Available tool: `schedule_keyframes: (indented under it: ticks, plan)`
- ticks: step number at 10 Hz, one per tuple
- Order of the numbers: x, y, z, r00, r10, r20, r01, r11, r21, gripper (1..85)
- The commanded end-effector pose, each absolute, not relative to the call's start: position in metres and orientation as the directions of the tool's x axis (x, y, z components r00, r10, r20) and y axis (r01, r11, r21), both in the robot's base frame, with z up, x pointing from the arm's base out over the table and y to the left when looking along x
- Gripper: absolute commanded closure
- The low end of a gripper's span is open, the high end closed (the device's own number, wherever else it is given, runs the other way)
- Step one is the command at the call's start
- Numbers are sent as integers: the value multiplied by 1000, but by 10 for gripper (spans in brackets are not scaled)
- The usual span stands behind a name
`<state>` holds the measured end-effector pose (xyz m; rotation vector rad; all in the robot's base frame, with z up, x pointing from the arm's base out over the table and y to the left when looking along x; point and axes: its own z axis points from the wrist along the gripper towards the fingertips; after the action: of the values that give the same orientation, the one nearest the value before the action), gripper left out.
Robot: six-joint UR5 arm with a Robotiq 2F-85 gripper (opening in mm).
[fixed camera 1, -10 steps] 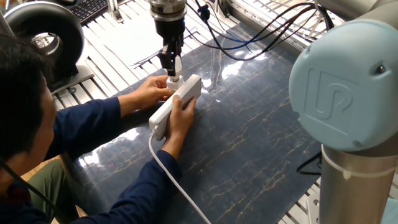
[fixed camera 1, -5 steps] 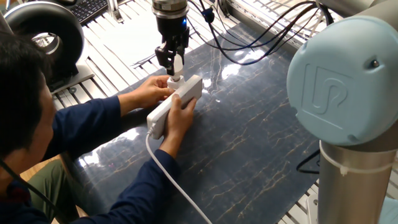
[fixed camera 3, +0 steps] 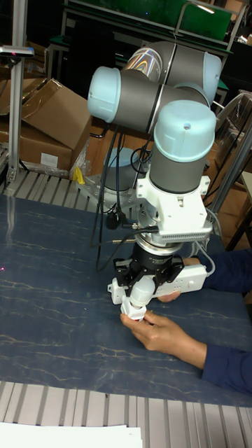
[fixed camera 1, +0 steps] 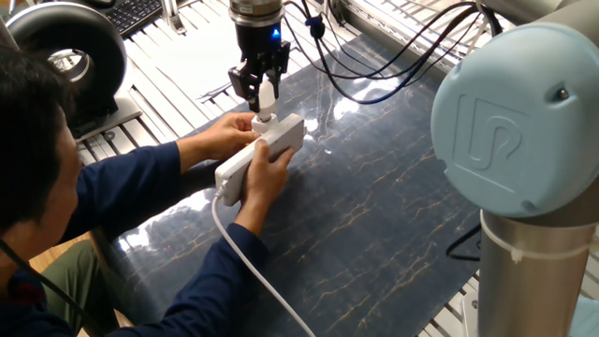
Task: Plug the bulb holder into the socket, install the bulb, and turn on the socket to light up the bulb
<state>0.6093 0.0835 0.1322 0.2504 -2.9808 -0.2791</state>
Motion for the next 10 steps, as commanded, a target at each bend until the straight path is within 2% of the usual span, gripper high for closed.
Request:
schedule_keyframes:
  ticks: [1, 8, 10]
  plan:
    - [613, 84, 133, -985, -124, 118, -98, 975, 201, 847]
    - [619, 89, 134, -977, 134, 163, 162, 971, 175, 847]
    - [619, 89, 134, -973, 161, 167, 189, 968, 167, 847]
